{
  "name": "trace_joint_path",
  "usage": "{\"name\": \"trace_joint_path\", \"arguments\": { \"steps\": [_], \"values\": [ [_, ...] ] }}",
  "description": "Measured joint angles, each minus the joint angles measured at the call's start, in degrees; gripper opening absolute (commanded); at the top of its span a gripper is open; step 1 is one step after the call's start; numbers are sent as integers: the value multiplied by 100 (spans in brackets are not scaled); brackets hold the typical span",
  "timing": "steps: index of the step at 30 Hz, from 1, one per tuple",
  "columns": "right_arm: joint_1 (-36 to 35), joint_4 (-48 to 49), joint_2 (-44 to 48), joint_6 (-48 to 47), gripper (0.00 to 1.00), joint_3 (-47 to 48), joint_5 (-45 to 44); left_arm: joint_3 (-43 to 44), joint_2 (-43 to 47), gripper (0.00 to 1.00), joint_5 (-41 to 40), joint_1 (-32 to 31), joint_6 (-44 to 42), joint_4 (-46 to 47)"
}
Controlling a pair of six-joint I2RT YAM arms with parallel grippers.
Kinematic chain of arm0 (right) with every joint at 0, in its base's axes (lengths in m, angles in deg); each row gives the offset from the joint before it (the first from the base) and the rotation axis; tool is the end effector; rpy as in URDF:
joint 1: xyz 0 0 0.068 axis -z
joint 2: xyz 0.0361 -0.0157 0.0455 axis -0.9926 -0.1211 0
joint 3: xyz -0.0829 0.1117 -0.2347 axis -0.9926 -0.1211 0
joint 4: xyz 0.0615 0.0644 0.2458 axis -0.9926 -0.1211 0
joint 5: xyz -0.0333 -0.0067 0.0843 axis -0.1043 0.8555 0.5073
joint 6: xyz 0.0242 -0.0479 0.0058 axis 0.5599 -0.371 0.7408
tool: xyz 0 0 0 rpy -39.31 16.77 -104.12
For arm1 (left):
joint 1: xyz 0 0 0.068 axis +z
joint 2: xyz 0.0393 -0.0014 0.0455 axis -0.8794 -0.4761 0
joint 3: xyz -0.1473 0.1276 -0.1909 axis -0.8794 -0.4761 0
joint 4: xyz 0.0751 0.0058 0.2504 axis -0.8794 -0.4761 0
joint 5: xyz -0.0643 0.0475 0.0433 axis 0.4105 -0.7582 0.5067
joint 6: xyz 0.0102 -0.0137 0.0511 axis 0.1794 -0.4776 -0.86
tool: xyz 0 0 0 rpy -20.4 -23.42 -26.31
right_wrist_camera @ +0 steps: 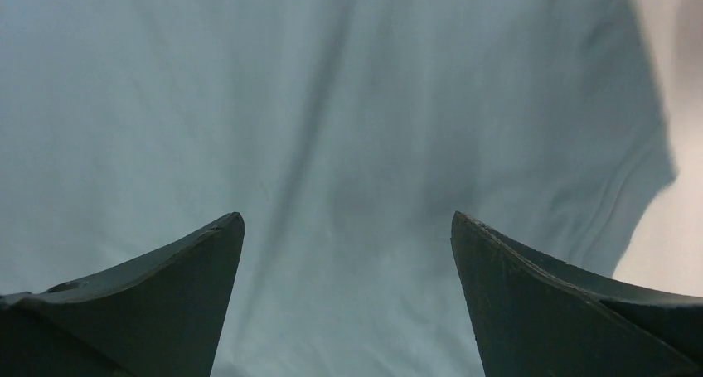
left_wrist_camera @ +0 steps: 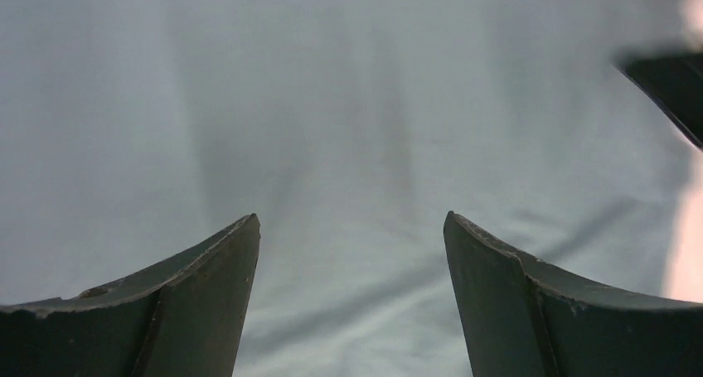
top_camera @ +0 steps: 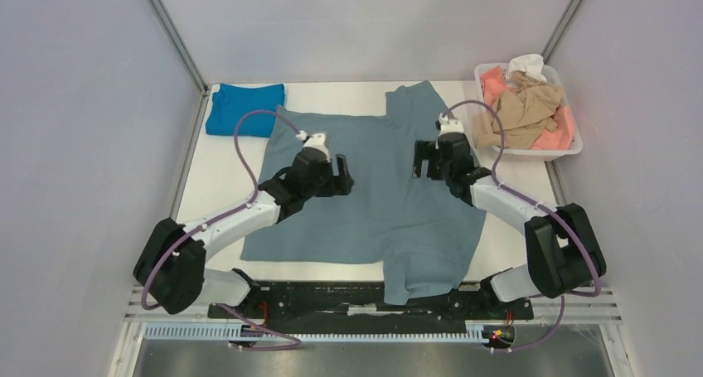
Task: Fold and stack the t-shirts
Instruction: Flatten out the tshirt
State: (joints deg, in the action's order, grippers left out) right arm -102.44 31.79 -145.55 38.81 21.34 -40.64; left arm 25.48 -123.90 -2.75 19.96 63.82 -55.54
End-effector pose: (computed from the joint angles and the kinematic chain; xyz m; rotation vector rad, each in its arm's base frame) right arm 0.2977 0.0985 0.2247 0.0226 2.1400 0.1687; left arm 0.2252 -0.1945 0.2440 0.1206 2.2125 -0.6060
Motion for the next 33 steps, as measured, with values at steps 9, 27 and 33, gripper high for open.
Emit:
{"name": "trace_joint_path", "arguments": {
  "steps": [9,27,33],
  "values": [
    [-15,-435,-201,114,98,-872,-505,-800,-535,88,-487,1569,343,-664],
    [651,96,-2763,181,98,1550,-645,1471,-2778,88,50,2317,400,-476],
    [682,24,-2920,55,98,1851,-490,1449,-2682,88,339,2341,398,-570]
  ]
}}
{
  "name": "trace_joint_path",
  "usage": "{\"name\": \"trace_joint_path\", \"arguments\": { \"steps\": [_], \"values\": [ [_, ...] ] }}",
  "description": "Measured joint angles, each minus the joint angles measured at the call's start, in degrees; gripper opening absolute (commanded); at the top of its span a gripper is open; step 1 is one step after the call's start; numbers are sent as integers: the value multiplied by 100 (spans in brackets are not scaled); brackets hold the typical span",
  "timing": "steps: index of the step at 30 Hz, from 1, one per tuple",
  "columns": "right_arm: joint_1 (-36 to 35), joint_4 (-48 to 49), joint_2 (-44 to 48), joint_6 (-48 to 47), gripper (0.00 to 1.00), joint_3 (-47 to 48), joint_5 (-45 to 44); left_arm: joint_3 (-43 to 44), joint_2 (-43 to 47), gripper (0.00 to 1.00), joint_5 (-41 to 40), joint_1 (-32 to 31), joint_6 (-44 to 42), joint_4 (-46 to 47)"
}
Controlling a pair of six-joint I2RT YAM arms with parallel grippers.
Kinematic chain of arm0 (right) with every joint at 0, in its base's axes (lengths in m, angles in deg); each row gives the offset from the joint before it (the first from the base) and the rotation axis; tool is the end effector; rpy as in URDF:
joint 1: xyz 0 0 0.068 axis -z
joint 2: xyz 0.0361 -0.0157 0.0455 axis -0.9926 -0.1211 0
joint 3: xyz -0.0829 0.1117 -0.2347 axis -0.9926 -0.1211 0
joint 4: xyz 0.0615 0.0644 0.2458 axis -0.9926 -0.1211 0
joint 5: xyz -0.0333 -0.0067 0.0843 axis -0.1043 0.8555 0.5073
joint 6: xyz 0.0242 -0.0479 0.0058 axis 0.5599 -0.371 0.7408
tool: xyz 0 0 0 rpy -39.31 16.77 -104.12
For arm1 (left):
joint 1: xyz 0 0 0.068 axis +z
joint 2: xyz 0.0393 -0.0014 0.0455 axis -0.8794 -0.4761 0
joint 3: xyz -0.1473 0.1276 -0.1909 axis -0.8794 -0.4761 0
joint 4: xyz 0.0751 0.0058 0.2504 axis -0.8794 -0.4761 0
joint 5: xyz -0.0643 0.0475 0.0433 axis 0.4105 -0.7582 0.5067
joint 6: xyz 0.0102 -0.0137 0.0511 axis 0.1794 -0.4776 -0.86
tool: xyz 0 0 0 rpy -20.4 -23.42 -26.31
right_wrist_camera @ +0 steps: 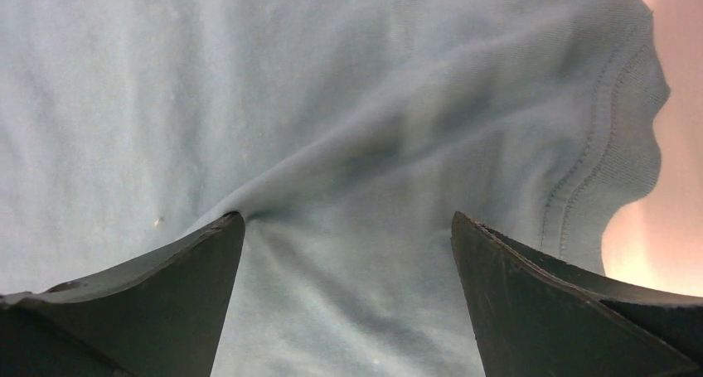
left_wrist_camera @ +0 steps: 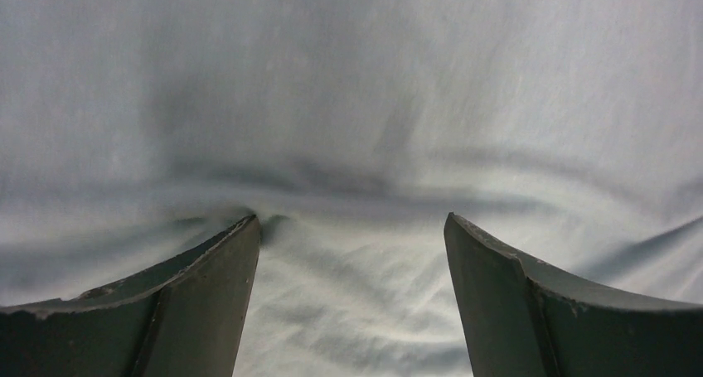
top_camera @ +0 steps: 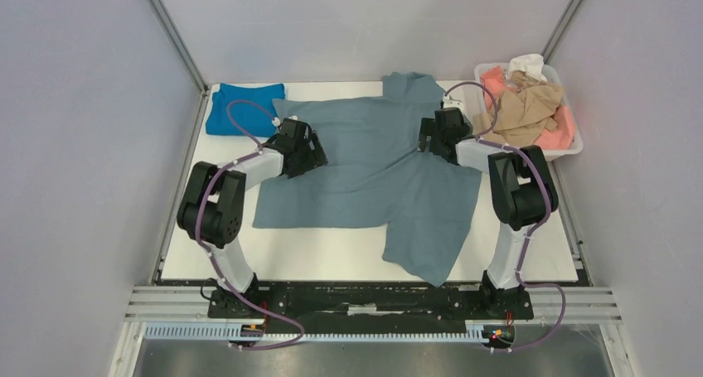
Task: Fold and stack the t-shirts
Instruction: Flatten out the tshirt, then grab the side of the flattened tshirt closest away from the robot with both arms
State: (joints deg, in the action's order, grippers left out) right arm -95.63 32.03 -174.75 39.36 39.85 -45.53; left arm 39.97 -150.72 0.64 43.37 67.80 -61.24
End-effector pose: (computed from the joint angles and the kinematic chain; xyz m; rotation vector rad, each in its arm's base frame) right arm 0.4037 0.0810 0.1503 0.1918 2.2890 -0.0469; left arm 0.3588 -0.1158 0.1660 -0.4058 2.4649 -0.3299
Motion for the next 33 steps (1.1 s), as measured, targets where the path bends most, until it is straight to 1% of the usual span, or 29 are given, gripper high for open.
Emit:
{"name": "trace_joint_path", "arguments": {
  "steps": [3,6,10,12,15,16,19,22,24,25,28,30,31,33],
  "values": [
    [-81,-162,260,-111,98,-81,39,-391,494,88,74,-22,0,-166],
    [-289,-238,992,-201,98,-540,-31,-931,1425,88,-109,-48,4,-367],
    [-780,-236,2490,-199,98,-1622,-227,-1622,3171,88,-822,-79,295,-887],
    [-925,-111,3136,-138,98,-2184,-243,-1941,3755,88,-1239,-79,557,-1104],
    [-925,57,4009,68,98,-3099,-337,-2562,4258,86,-1814,-57,1082,-1606],
    [-907,66,4186,138,98,-3300,-374,-2739,4336,85,-1919,-44,1211,-1762],
    [-883,151,4697,382,98,-3928,-551,-3283,4548,78,-2127,31,1565,-2133],
    [-883,195,4881,439,98,-4113,-579,-3626,4699,75,-2319,122,1886,-2280],
    [-883,284,4885,435,98,-4113,-535,-3700,4684,74,-2330,190,2002,-2280],
    [-883,326,4885,428,98,-4113,-505,-3709,4656,72,-2326,221,2052,-2282],
    [-883,365,4878,422,98,-4113,-466,-3711,4509,61,-2295,269,2232,-2186],
    [-883,385,4878,422,98,-4113,-455,-3727,4350,50,-2210,275,2326,-1923],
    [-883,404,4878,422,98,-4113,-457,-3727,4260,49,-2175,275,2374,-1709],
    [-883,417,4878,422,98,-4113,-455,-3698,4059,36,-2155,275,2444,-1405]
  ]
}}
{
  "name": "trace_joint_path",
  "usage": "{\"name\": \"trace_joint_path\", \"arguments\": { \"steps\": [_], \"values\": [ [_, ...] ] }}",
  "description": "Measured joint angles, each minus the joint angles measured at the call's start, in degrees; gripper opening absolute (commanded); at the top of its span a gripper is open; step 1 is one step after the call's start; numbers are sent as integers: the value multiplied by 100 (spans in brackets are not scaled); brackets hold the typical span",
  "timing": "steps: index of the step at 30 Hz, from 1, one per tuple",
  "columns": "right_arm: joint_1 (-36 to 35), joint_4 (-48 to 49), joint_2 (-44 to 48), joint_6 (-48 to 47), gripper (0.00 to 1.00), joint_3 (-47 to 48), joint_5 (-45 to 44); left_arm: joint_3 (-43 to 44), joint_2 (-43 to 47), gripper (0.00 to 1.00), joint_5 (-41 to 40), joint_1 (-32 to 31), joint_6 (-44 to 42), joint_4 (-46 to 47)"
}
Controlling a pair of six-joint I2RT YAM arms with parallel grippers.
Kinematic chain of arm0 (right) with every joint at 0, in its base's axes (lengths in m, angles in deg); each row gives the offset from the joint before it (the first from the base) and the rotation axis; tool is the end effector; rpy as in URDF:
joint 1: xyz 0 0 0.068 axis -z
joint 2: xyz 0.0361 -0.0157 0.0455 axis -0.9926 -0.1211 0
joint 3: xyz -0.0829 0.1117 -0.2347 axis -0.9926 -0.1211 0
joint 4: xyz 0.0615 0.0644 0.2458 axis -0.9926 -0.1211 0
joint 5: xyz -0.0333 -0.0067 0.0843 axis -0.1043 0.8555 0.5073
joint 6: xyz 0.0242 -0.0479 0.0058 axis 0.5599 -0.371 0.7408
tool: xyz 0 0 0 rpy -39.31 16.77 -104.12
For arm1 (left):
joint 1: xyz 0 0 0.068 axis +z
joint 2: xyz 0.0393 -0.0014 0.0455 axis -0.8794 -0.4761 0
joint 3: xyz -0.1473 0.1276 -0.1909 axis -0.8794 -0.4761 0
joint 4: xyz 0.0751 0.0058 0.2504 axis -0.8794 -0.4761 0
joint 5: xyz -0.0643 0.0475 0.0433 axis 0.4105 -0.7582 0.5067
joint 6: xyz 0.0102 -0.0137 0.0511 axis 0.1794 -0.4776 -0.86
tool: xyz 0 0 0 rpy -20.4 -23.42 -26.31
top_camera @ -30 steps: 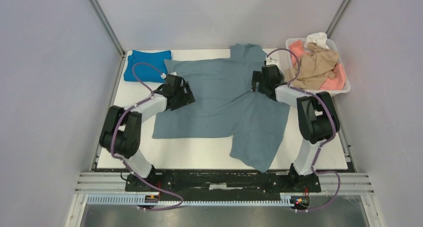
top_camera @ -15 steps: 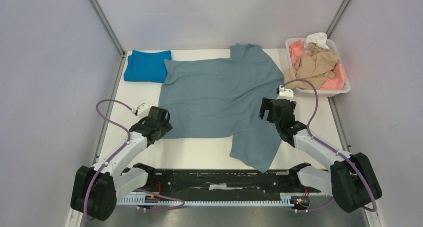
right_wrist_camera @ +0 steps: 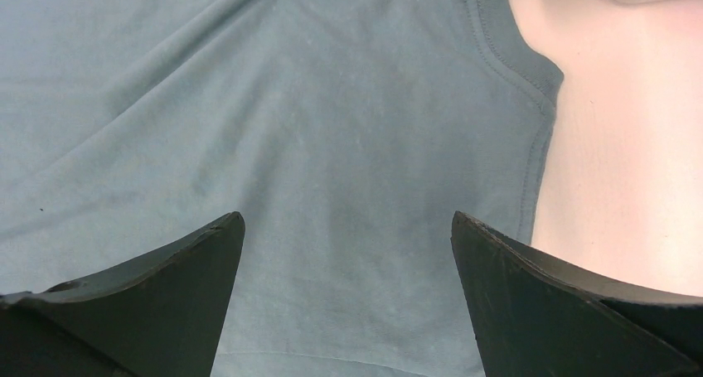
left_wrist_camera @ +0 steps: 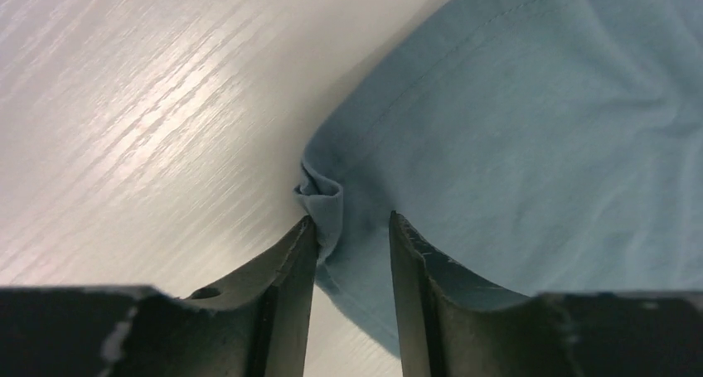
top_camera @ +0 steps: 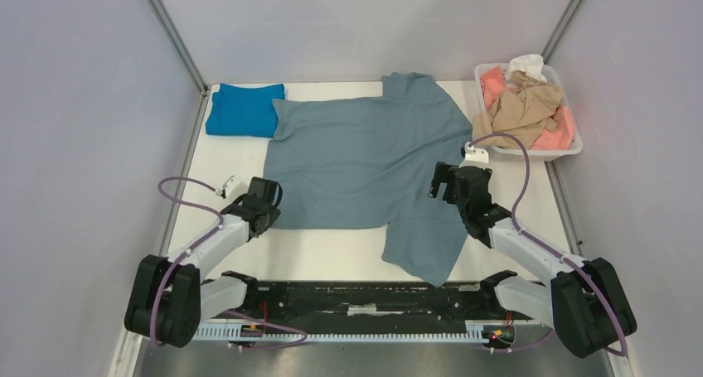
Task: Fold and stack the t-shirts
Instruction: Grab the side of the flattened tshirt closest away from the robot with both arms
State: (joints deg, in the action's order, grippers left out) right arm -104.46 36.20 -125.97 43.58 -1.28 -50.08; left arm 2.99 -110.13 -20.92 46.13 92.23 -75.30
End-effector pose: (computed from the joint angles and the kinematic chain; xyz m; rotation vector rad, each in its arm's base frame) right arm 0.2114 0.0704 0.1891 0.1722 2.0807 0.0794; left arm 0.1810 -0.0345 0.1535 -1.0768 2.2564 0.0542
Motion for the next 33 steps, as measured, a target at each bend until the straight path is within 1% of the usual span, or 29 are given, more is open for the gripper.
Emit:
{"name": "trace_joint_path", "arguments": {
  "steps": [1,2,3,6,10,14,17,20,23,26,28,33],
  "values": [
    [0,0,0,-2,98,0,-2,24,-87,21,7,0,33,109],
    [0,0,0,-2,98,0,-4,68,-216,9,7,0,52,214],
    [0,7,0,-4,98,0,-4,109,-337,2,15,0,74,302],
    [0,4,0,-11,98,0,-4,208,-551,2,79,0,118,439],
    [0,-37,0,-28,98,0,4,221,-555,2,107,0,127,466],
    [0,-201,66,-26,98,0,66,153,-350,2,125,0,125,313],
    [-72,-417,157,-76,98,37,212,90,-33,2,98,0,122,151],
    [-466,-1019,131,-155,97,358,271,87,267,2,-24,0,122,-28],
    [-935,-1620,44,-155,93,824,328,74,507,2,-111,0,122,-133],
    [-1325,-2159,-2,-140,90,1073,483,7,717,2,-114,0,122,-149],
    [-1648,-2586,-39,-140,87,1106,623,-46,800,2,-111,0,122,-155],
    [-2531,-4054,-151,-151,79,1110,925,-118,914,2,-111,0,120,-177]
  ]
}}
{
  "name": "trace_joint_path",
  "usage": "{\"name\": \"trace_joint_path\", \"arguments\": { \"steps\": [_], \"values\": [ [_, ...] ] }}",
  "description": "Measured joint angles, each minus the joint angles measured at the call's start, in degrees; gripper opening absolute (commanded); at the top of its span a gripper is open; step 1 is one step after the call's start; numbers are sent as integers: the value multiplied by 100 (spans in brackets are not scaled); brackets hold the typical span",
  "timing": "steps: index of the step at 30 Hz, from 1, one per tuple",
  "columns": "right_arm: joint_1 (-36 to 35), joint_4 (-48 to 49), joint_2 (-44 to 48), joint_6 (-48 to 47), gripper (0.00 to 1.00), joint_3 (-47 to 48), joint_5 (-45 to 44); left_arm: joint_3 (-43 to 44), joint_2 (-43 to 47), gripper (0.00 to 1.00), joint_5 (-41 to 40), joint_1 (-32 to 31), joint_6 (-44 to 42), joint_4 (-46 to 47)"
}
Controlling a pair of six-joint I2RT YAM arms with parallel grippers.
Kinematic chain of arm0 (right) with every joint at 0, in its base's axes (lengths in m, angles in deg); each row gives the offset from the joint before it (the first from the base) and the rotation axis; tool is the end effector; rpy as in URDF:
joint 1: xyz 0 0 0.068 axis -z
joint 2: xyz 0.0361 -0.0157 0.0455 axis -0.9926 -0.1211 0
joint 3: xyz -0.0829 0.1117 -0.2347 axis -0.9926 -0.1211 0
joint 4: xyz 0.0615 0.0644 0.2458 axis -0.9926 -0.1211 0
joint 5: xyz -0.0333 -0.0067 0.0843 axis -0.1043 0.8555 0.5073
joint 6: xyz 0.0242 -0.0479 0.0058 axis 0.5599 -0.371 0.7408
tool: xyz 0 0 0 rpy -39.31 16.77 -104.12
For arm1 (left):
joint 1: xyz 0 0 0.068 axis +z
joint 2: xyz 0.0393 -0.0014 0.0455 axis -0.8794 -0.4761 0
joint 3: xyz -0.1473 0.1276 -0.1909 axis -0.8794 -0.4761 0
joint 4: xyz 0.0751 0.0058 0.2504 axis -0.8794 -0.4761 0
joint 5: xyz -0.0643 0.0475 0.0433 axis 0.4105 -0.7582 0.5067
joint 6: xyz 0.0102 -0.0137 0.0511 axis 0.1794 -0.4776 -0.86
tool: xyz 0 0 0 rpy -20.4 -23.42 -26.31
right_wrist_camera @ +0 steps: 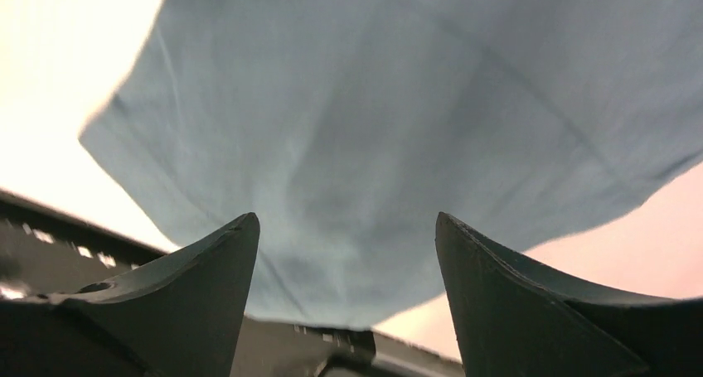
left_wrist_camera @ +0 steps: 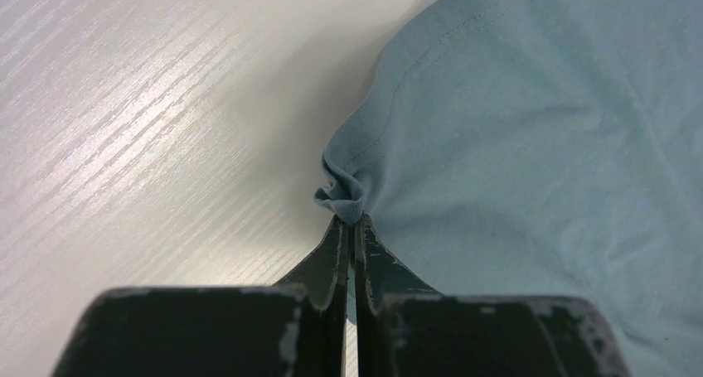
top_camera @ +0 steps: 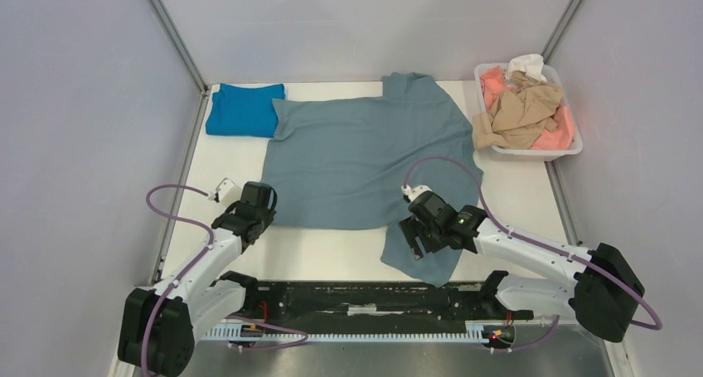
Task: Fold and stack the t-shirts
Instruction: Grab the side of the flattened tshirt closest away from the robot with both arms
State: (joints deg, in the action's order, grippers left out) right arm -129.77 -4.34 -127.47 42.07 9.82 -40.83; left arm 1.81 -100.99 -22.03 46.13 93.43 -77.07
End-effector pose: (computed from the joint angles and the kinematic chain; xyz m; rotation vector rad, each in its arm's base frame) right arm 0.1426 0.1426 0.1915 -0.5891 2.5741 0.1516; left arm 0.1672 -0.0300 0.1710 -1.0945 2.1459 -0.0239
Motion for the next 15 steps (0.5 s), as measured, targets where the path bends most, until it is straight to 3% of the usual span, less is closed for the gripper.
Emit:
{"name": "trace_joint_path", "arguments": {
  "steps": [4,9,11,15],
  "values": [
    [-566,-807,122,111,74,33,160,-2,4,2,-2,0,-7,-20],
    [-1292,-1029,96,339,62,-46,485,-2,4,2,-2,0,-11,-35],
    [-1394,-1036,11,431,56,-184,560,0,4,2,-2,0,-11,-37],
    [-1421,-964,-17,514,54,-444,612,0,4,2,-4,0,-11,-39]
  ]
}}
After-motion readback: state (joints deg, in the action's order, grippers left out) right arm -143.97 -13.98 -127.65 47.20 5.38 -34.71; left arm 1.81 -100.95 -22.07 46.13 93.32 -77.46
